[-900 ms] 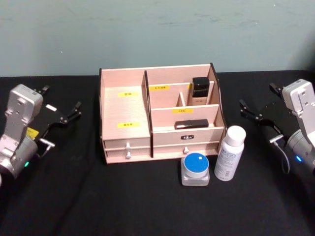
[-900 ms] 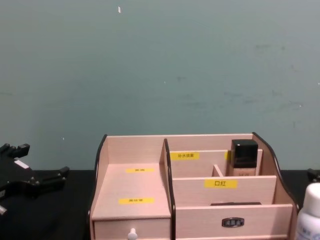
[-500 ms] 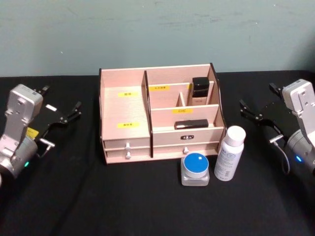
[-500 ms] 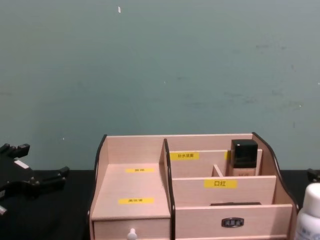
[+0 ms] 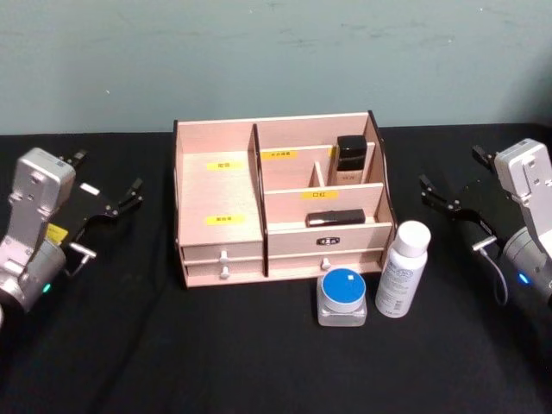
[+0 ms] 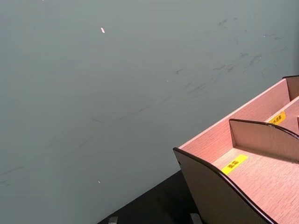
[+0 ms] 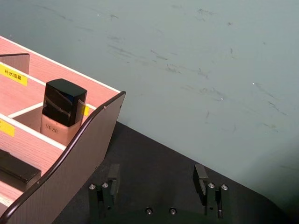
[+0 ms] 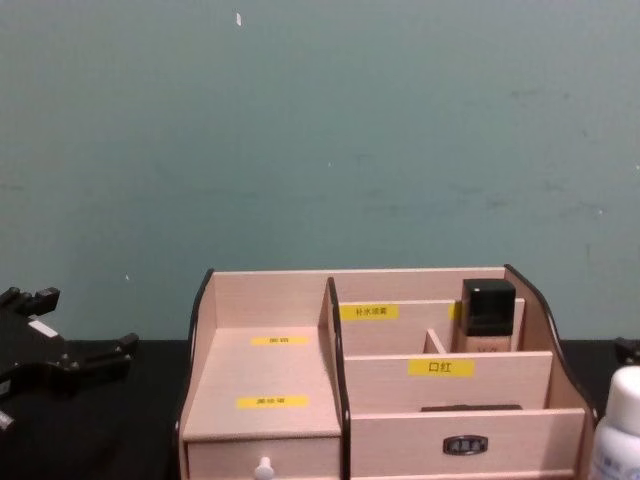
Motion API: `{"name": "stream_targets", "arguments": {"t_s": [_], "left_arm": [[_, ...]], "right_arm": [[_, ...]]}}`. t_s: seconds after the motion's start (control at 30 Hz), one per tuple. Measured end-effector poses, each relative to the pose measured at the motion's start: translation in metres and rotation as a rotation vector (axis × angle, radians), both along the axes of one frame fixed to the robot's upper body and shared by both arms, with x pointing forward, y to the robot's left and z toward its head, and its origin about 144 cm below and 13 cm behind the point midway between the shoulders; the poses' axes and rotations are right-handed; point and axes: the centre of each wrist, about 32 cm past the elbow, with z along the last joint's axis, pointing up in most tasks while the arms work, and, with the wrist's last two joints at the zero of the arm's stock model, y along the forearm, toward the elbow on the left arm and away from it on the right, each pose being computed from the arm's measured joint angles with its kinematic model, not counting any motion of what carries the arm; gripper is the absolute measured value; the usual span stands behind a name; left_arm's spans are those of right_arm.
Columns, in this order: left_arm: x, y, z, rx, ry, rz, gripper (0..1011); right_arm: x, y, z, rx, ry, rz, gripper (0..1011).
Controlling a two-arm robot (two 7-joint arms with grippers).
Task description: Pick up the facial cleanser and watermelon frost from the table and place them into the tiered storage box.
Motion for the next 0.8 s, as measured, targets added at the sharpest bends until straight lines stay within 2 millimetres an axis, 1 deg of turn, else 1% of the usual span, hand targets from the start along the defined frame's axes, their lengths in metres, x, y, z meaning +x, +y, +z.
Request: {"name": "stream_targets", "arguments": {"t_s": [0.33,0.47,0.6,0.7,0.8], "left_arm": [[0.0,0.0,0.0,0.0,0.0,0.0,1001],[0.0,0.0,0.0,0.0,0.0,0.0,1001],[0.0,0.0,0.0,0.0,0.0,0.0,1001],[0.0,0.0,0.0,0.0,0.0,0.0,1001],[0.0,0.0,0.0,0.0,0.0,0.0,1001]], "right_arm": [[0.0,0.0,0.0,0.0,-0.001,0.0,1000],[0.0,-0.003,0.003,-0.002,-0.013,0.009,1000],[-0.006,-0.006,0.012,0.008,-0.03,0.026,1000],[-0.016,-0.01,0.025,0.02,-0.056,0.051,1000],[-0.023,-0.012,0.031,0.029,-0.07,0.065,1000]]}}
